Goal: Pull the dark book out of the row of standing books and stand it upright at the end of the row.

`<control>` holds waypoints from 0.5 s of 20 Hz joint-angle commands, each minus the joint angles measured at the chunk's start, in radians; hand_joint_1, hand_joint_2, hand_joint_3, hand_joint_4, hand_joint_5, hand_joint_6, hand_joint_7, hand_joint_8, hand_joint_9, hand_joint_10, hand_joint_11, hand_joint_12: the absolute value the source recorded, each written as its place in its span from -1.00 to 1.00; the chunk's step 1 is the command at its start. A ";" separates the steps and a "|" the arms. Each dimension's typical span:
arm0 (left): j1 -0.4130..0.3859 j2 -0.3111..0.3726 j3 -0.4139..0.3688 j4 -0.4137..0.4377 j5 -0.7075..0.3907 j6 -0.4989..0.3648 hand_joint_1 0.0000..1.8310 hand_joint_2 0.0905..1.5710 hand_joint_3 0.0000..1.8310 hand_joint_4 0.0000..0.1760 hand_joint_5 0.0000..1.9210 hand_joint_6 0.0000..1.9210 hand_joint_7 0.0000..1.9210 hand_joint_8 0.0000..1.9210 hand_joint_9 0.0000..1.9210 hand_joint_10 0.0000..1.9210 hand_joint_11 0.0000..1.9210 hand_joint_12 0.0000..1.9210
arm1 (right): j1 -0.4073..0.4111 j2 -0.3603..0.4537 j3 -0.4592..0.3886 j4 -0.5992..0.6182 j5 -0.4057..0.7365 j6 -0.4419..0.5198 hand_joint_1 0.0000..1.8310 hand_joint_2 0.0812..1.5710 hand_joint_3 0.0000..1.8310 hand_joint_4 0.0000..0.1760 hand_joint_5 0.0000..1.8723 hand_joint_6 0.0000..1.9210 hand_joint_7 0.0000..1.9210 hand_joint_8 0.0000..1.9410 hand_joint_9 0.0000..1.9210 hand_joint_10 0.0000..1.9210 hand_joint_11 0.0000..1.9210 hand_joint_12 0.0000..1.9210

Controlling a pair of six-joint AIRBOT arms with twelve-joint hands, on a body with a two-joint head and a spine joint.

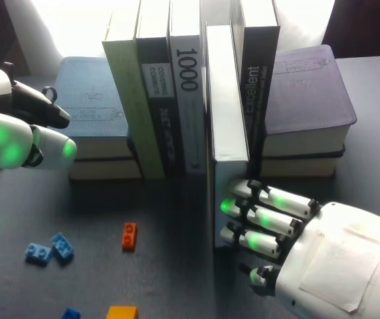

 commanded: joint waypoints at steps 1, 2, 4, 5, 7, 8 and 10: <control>-0.007 0.004 0.000 0.028 -0.073 -0.001 -0.82 0.62 -1.00 -0.84 -0.62 -1.00 -0.57 -1.00 -0.52 -1.00 -0.48 -0.99 | 0.001 0.008 -0.007 -0.030 0.110 0.011 -0.91 0.54 -1.00 -1.00 -0.05 -0.84 -0.70 -1.00 -0.95 -0.99 -1.00 -1.00; -0.007 0.004 0.000 0.028 -0.073 -0.001 -0.82 0.62 -1.00 -0.78 -0.62 -1.00 -0.57 -1.00 -0.52 -1.00 -0.49 -0.99 | 0.000 0.009 -0.013 -0.030 0.118 0.011 -0.97 0.54 -1.00 -1.00 -0.07 -0.84 -0.71 -1.00 -0.96 -0.99 -1.00 -1.00; -0.007 0.004 0.001 0.028 -0.073 -0.001 -0.84 0.63 -1.00 -0.89 -0.62 -1.00 -0.57 -1.00 -0.52 -1.00 -0.48 -0.99 | 0.000 0.015 -0.034 -0.030 0.125 0.005 -0.95 0.54 -1.00 -1.00 -0.05 -0.84 -0.68 -0.99 -0.93 -0.98 -1.00 -1.00; -0.007 0.004 0.001 0.028 -0.073 -0.001 -0.82 0.63 -1.00 -0.97 -0.62 -1.00 -0.57 -1.00 -0.52 -1.00 -0.48 -0.99 | 0.001 0.021 -0.048 -0.030 0.131 -0.001 -0.91 0.54 -1.00 -1.00 -0.04 -0.84 -0.67 -0.98 -0.94 -0.99 -1.00 -1.00; -0.006 0.004 0.001 0.028 -0.071 -0.001 -0.86 0.65 -1.00 -0.73 -0.62 -1.00 -0.57 -1.00 -0.53 -1.00 -0.48 -0.99 | 0.003 0.030 -0.080 -0.030 0.153 -0.023 -0.95 0.53 -1.00 -1.00 -0.07 -0.85 -0.71 -1.00 -0.94 -0.99 -1.00 -1.00; -0.006 0.004 0.001 0.028 -0.070 -0.001 -0.80 0.63 -1.00 -0.76 -0.59 -0.99 -0.55 -0.99 -0.51 -0.99 -0.46 -0.98 | 0.004 0.037 -0.100 -0.029 0.167 -0.040 -0.96 0.54 -1.00 -1.00 -0.07 -0.86 -0.71 -1.00 -0.94 -0.99 -1.00 -1.00; -0.006 0.004 0.001 0.028 -0.068 -0.001 -0.83 0.64 -1.00 -0.72 -0.61 -1.00 -0.55 -1.00 -0.52 -1.00 -0.47 -0.99 | 0.010 0.048 -0.122 -0.027 0.185 -0.055 -0.97 0.54 -1.00 -1.00 -0.08 -0.86 -0.70 -1.00 -0.92 -0.98 -1.00 -1.00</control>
